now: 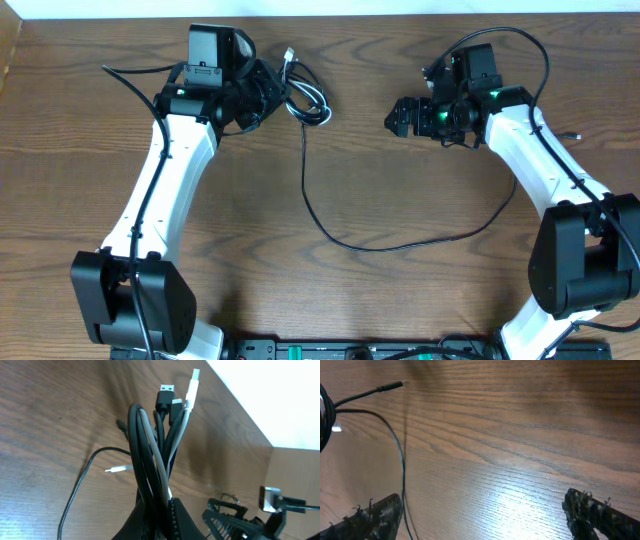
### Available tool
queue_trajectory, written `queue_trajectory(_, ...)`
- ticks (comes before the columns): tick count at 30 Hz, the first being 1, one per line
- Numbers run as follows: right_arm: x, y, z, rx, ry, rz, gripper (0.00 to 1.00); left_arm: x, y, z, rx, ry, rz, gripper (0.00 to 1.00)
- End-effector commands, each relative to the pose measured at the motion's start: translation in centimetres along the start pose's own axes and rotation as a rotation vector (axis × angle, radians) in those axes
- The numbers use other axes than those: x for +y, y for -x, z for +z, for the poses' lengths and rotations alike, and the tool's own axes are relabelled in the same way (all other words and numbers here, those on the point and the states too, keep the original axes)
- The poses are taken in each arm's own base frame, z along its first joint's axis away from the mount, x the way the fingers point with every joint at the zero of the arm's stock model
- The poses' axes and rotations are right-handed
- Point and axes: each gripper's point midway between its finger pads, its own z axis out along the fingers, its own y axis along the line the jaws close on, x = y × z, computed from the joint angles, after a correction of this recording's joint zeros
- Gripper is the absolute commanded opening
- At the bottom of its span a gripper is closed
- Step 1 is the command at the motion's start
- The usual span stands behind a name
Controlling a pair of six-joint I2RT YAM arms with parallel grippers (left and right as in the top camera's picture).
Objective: Untangle cables
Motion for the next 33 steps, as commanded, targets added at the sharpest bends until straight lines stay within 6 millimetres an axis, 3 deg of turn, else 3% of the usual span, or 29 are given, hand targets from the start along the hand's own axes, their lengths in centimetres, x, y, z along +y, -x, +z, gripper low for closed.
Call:
queue_trajectory(1, 0.5, 0.1, -0.5, -0.01, -0.002, -0.018, 0.99, -0.6, 0.7, -1.2, -0.04, 0.002, 0.031, 0.07)
queue_trajectory(13, 0.4, -0.2, -0.5, -0.001, -0.004, -0.014, 0.99, -0.3, 0.3, -1.1, -0.027, 0.013, 0.044, 0.08)
queue_trajectory(33, 0.3, -0.5, -0.5, 0.012, -0.009, -0.008, 0.99, -2.3, -3.1, 0.6, -0.012, 0.064, 0.226, 0.08)
